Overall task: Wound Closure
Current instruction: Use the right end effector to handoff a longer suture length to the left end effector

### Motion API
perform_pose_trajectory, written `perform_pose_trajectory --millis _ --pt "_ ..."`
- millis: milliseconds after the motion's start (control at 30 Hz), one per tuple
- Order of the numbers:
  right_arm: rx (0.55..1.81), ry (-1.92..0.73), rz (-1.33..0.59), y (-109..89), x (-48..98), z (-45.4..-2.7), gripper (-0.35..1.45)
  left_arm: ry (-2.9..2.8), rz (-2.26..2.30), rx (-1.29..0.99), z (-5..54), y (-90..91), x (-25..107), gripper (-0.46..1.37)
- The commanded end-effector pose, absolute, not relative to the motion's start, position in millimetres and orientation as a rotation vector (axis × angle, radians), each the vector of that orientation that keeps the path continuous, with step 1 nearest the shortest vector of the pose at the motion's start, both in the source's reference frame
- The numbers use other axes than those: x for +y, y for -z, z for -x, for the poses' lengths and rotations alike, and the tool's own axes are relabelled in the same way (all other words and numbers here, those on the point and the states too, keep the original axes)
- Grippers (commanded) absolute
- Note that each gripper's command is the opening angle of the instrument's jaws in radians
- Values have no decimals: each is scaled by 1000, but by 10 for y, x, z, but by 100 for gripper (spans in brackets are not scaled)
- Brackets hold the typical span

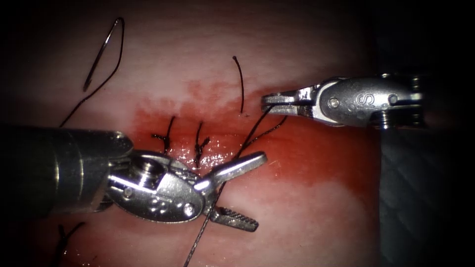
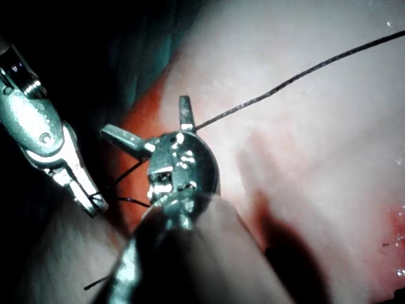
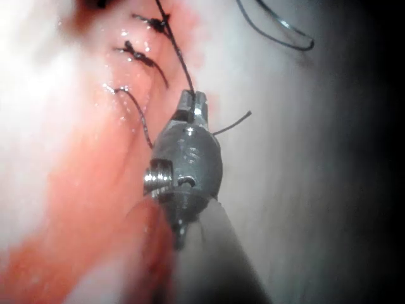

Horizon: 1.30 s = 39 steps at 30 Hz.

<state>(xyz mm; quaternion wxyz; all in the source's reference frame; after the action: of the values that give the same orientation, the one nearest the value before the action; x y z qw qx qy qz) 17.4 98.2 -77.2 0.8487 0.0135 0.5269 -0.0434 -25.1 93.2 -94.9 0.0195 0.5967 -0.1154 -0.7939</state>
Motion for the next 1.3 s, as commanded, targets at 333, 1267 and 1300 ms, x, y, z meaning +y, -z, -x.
perform_pose_trajectory --millis 333,1267,1300 --pt "1113 81 -29 781 986 -177 -35 2446 -1840 -363 238 939 922 63" --pt "1113 81 -30 782 986 -176 -35 2449 -1792 -342 217 941 899 69" --pt "1113 81 -30 782 986 -176 -35 2445 -1788 -346 217 943 898 68"
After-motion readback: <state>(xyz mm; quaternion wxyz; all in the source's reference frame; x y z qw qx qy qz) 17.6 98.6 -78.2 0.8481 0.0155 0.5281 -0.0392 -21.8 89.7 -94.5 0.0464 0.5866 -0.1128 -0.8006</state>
